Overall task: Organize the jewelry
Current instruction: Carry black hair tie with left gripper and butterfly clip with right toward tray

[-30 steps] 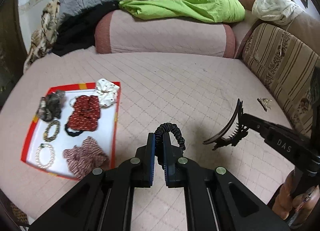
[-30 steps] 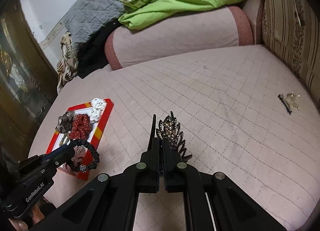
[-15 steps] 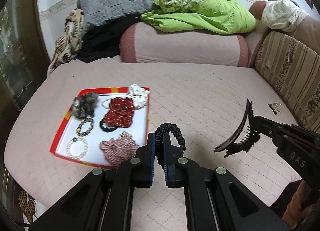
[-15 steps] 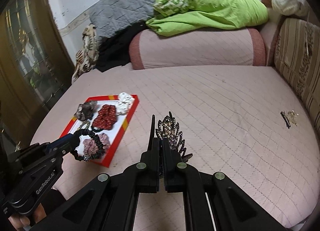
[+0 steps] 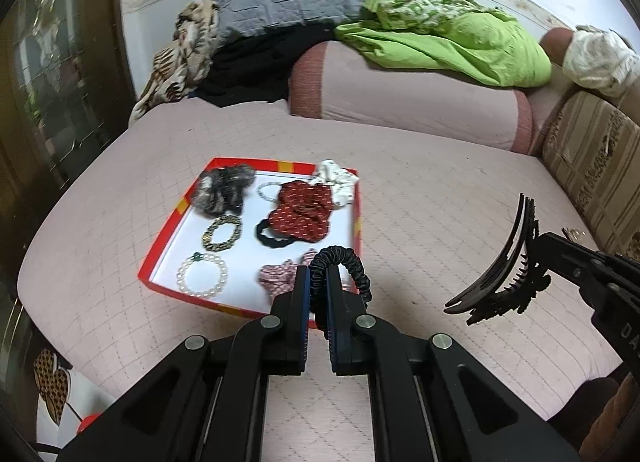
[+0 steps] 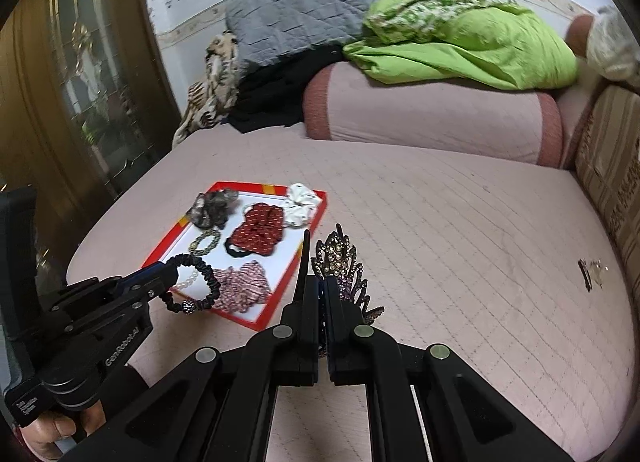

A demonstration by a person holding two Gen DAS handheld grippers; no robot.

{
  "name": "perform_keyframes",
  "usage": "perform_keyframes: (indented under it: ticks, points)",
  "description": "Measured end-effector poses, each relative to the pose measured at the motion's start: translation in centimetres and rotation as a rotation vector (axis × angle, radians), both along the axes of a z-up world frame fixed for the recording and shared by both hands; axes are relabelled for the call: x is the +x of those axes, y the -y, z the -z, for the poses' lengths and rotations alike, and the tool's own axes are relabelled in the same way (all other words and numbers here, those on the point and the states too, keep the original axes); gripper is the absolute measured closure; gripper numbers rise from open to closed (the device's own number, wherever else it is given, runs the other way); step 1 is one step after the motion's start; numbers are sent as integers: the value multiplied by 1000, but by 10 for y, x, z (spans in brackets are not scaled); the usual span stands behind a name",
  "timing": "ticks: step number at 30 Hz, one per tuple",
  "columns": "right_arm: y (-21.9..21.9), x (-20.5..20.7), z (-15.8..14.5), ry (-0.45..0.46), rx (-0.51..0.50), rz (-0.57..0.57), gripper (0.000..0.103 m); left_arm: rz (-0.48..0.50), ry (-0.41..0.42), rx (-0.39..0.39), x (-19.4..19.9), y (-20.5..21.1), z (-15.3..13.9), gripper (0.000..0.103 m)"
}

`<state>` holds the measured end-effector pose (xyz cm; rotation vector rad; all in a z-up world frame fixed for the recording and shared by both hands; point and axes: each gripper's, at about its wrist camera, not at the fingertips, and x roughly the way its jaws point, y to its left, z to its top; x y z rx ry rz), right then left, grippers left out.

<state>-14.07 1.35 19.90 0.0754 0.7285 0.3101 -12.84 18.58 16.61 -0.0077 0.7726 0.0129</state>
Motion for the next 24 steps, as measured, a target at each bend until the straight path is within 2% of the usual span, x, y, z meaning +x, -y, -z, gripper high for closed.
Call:
perform_keyframes:
  ticks: [13,24]
  points:
    - [-49,27,-5,-27,-18,-81,99,-77,-31,-32,16,-45,13,96]
    - [-76,64,10,-95,21,-118,99,-158,-69,-69,51,-91,28,96]
